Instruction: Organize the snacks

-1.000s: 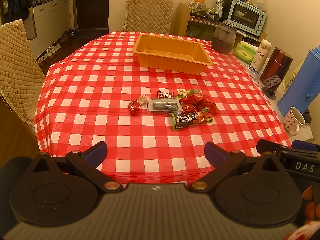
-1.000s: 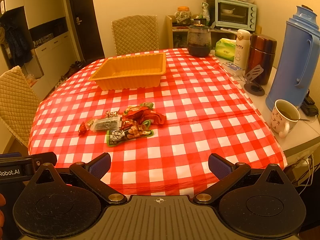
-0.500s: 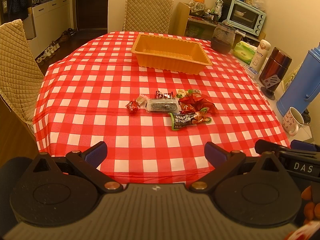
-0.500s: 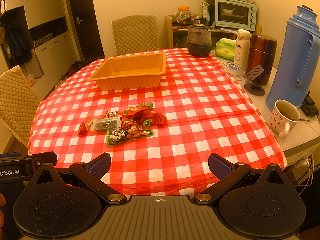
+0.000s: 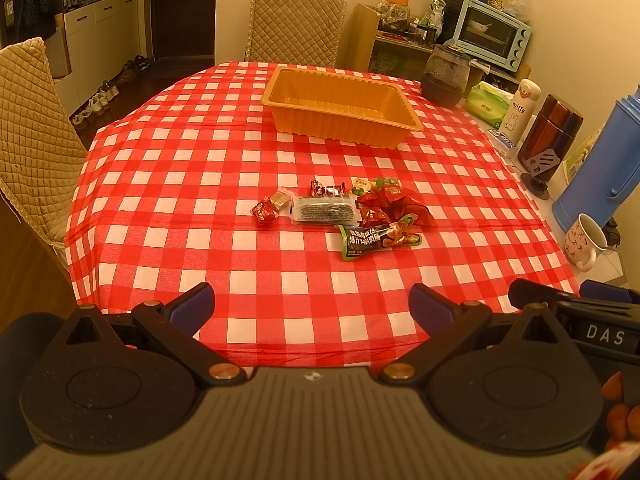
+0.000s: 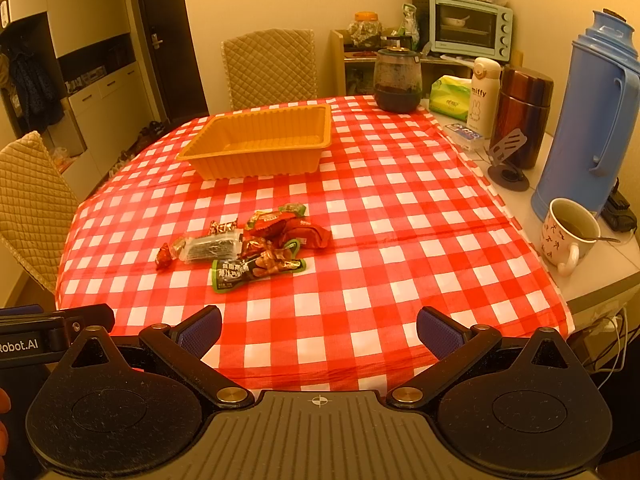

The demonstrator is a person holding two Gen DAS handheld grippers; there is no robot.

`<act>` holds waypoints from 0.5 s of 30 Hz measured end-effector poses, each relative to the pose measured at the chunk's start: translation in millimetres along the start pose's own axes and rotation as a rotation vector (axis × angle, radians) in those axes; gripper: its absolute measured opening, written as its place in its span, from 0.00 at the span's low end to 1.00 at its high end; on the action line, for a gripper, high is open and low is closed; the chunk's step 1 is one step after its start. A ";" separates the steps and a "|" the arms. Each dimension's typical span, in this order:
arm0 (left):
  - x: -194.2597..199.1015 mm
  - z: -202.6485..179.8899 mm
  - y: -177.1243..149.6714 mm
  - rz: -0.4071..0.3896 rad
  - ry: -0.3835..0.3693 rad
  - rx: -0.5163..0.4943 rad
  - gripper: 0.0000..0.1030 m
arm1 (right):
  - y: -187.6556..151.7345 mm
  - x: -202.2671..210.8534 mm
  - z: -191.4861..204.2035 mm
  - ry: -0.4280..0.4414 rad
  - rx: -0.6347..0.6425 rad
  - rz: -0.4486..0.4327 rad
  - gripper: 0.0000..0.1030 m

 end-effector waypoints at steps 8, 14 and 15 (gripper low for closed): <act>-0.3 -0.7 0.0 0.000 -0.008 0.004 1.00 | -0.4 -0.8 -1.3 -0.001 -0.003 0.000 1.00; -9.9 -1.7 -0.4 0.012 -0.053 -0.005 0.99 | -1.1 -7.6 -5.8 -0.015 -0.016 -0.015 1.00; -13.5 0.0 0.1 0.016 -0.064 -0.015 0.98 | -0.9 -10.3 -6.2 -0.017 -0.019 -0.017 1.00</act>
Point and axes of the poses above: each gripper's, at about its wrist camera, not at the fingertips, and x roughly against the way its jaws point, z to its left, y to its top, the point moved 2 cm from there along -x, roughly the way its jaws point, and after that the axes turned 14 degrees about -y, right-handed, at the moved point
